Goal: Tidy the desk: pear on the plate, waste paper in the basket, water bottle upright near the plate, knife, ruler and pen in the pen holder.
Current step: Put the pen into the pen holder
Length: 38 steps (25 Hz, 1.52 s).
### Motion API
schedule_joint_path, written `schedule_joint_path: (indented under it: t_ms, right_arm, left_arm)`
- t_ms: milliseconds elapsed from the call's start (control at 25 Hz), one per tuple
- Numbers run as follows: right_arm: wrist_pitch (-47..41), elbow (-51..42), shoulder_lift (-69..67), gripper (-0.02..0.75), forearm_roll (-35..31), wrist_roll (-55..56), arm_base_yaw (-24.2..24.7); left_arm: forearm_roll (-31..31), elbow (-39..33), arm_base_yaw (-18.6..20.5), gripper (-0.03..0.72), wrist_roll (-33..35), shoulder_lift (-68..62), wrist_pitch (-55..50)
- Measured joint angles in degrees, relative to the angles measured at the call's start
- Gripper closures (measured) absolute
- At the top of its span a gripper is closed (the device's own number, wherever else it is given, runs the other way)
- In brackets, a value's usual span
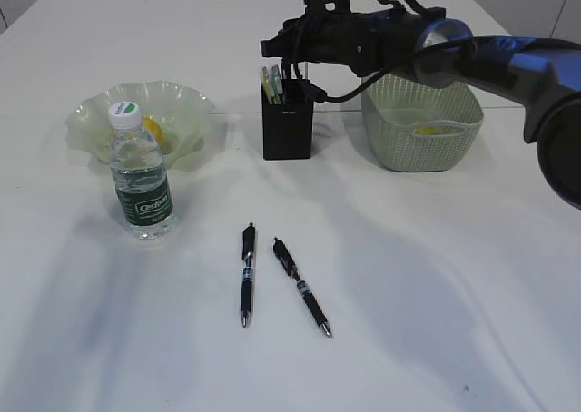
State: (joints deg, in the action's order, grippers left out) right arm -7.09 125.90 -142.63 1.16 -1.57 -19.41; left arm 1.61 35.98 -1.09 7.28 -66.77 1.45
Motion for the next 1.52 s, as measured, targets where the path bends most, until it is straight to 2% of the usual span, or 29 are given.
schedule_joint_path:
  t_ms: [200,520,1120,1520]
  right_arm:
    - [-2.24,0.0,2.27,0.508,0.0,-0.1,0.0]
    - [-12.03,0.0,5.21,0.508,0.0,-0.1,0.0]
    - [-22.9,0.0,11.94,0.507,-0.24,-0.1,0.0]
    - [-34.96,0.0,14.23,0.507,-1.94,-0.1,0.0]
  left_arm:
    - [0.0,0.0,0.0,0.347,0.0,0.0,0.0]
    - [0.0,0.0,0.0,0.347,0.0,0.0,0.0]
    - [0.03,0.0,0.0,0.347,0.0,0.0,0.0]
    - [0.24,0.0,0.0,0.347,0.0,0.0,0.0]
